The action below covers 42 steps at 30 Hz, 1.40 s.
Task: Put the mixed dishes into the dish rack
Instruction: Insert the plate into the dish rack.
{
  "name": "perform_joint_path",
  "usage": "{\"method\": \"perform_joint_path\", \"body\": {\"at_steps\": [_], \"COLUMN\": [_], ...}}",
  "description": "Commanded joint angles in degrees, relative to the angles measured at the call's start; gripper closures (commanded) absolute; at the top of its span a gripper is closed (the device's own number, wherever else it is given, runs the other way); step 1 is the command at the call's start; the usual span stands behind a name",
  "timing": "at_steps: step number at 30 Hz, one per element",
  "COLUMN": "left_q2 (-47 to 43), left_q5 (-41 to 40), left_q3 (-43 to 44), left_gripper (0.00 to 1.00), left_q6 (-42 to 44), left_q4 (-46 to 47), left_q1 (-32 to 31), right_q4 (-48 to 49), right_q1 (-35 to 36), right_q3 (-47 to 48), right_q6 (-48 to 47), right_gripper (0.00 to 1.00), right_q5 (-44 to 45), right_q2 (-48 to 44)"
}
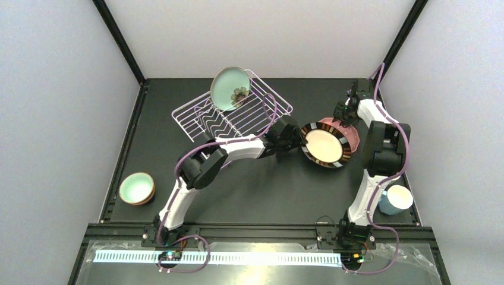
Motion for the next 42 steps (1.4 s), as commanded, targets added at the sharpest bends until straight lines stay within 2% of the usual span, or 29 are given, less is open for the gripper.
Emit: {"method": "perform_joint_path", "body": {"at_steps": [1,22,42], "left_q2": [-5.86,-12.84,-28.46], "left_q5": [-0.66,-1.24,-13.24], "left_q3": [0.15,2.16,5.84], "left_gripper": [0.99,0.99,0.99], "left_q6": [2.25,8.34,25.89], "left_q4": [3.94,0.89,-17.23], "left_q1": [1.50,2.14,4.92], "right_q4": [-1.22,-0.37,-0.51], "right_q1": [0.24,0.24,0.24], "right_q3": [2.21,2.36,7.04], "right_q6": [0.79,2.22,4.47], "right_gripper": [0.31,0.31,0.31], "right_q5": [1.73,1.52,-0.80], "right_q2": [1.70,-0.28,-2.32]}}
